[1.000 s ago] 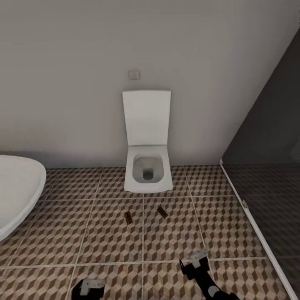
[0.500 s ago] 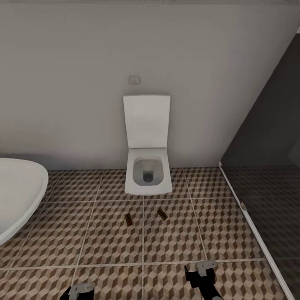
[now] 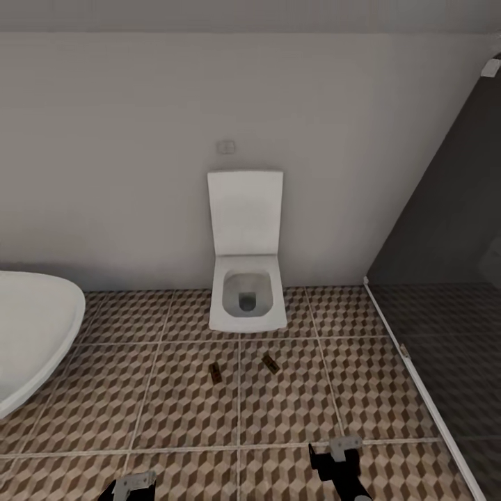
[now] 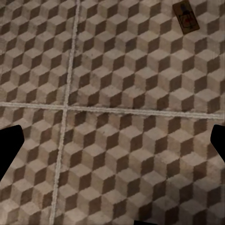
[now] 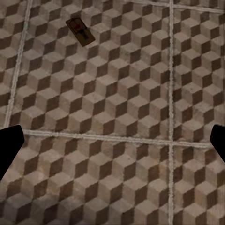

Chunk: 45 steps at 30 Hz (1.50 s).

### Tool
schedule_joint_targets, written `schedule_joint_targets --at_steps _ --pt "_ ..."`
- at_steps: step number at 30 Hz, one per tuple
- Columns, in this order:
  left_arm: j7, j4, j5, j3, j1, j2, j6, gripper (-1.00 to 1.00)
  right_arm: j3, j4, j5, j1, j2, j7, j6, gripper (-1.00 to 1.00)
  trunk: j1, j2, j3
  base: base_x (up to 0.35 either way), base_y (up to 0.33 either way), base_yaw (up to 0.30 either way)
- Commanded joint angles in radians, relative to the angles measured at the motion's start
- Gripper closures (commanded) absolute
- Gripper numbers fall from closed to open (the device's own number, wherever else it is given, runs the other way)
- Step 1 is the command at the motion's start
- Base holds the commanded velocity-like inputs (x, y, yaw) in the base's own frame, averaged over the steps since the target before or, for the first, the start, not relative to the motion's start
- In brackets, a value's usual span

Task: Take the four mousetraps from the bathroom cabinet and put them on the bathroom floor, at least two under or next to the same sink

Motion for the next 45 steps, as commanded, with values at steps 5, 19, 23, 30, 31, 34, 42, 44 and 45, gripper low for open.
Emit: schedule_joint_targets --at_steps 5,19,23,30,31,34,42,44,45 --pt "0.002 0.004 0.007 -0.009 -0.001 0.000 -0.005 -1.00 0.008 0.000 -0.002 0.000 -0.001 -0.008 -0.001 -1.00 -0.019 0.035 0.023 0.000 0.000 0.000" --pt "0.002 0.005 0.008 -0.009 -0.001 0.004 -0.003 -1.00 0.008 0.000 -0.002 0.000 -0.001 -0.012 -0.001 -1.00 -0.073 0.133 0.090 0.000 0.000 0.000" --pt "0.002 0.005 0.008 -0.009 -0.001 0.004 -0.003 -1.00 0.008 0.000 -0.002 0.000 -0.001 -0.012 -0.001 -1.00 -0.088 0.161 0.109 0.000 0.000 0.000" --pt "0.002 0.004 0.008 -0.009 -0.001 0.005 -0.003 -1.00 0.008 0.000 -0.002 0.000 -0.001 -0.012 -0.001 -1.00 -0.115 0.210 0.142 0.000 0.000 0.000" --pt "0.002 0.004 0.008 -0.008 -0.001 0.005 -0.003 -1.00 0.008 0.000 -0.002 0.000 -0.001 -0.012 -0.001 -1.00 -0.119 0.217 0.147 0.000 0.000 0.000" --pt "0.002 0.005 0.008 -0.009 -0.001 0.005 -0.003 -1.00 0.008 0.000 -0.002 0.000 -0.001 -0.012 -0.001 -1.00 -0.130 0.238 0.162 0.000 0.000 0.000" --pt "0.002 0.005 0.008 -0.009 -0.001 0.004 -0.002 -1.00 0.008 0.000 -0.002 0.000 -0.001 -0.012 0.000 -1.00 -0.161 0.294 0.200 0.000 0.000 0.000" --pt "0.002 0.005 0.008 -0.009 -0.001 0.004 -0.002 -1.00 0.008 0.000 -0.002 0.000 -0.001 -0.012 0.000 -1.00 -0.169 0.308 0.209 0.000 0.000 0.000" --pt "0.002 0.005 0.008 -0.009 -0.001 0.004 -0.002 -1.00 0.008 0.000 -0.002 0.000 -0.001 -0.012 0.000 -1.00 -0.173 0.315 0.214 0.000 0.000 0.000"
